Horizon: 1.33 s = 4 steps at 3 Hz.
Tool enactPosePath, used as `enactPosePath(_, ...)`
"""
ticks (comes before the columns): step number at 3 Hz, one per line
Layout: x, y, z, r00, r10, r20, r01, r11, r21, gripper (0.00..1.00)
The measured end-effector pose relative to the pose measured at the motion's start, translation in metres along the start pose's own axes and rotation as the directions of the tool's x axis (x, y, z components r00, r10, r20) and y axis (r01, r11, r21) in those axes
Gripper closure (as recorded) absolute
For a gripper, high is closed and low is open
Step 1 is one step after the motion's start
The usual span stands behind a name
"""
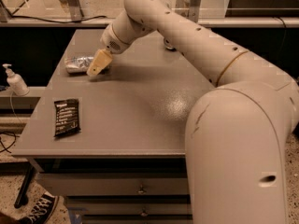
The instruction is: Move redbull can near rxbar chocolate
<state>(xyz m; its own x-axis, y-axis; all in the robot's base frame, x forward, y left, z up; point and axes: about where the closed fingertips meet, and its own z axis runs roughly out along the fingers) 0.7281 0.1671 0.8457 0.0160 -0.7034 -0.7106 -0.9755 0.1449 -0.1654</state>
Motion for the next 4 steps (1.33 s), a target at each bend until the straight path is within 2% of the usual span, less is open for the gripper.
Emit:
enactPosePath(2,0.007,0.001,0.0,1.0,0.015,-0.001,-0.015,0.9999,0.005,0.64)
enactPosePath(3,0.005,0.004,-0.011,1.0,0.02,0.015,-0.02,0.9997,0.014,0.86)
enactPosePath(4,-0.005,0.014,-0.046,0.998,0.011,0.057,-0.012,0.9995,0.028,1.0)
